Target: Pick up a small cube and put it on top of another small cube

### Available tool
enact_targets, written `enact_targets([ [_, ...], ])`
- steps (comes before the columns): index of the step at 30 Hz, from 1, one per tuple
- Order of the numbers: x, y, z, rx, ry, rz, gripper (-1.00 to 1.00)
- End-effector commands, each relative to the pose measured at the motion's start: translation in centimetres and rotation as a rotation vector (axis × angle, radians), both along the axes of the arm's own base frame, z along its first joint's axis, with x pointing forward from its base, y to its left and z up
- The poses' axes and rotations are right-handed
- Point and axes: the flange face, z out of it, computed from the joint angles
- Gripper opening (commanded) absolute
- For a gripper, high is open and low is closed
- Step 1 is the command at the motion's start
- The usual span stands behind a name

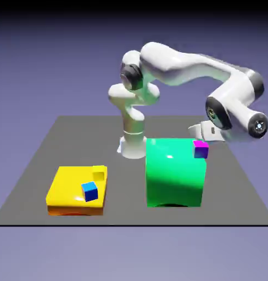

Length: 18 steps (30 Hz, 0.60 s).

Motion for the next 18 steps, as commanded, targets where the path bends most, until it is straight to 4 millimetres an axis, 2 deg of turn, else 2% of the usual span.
enact_targets([
  [1, -0.5, -0.1, -0.5, 0.000, 0.000, 0.001, -1.00],
  [7, -3.4, -1.0, -3.4, -0.002, 0.000, 0.000, -1.00],
  [8, -3.4, -1.0, -3.4, -0.002, 0.000, 0.000, 1.00],
  [9, -3.4, -1.0, -3.4, -0.002, 0.000, 0.000, 1.00],
  [18, 0.9, 0.1, 0.9, -0.002, 0.000, 0.000, 1.00],
])
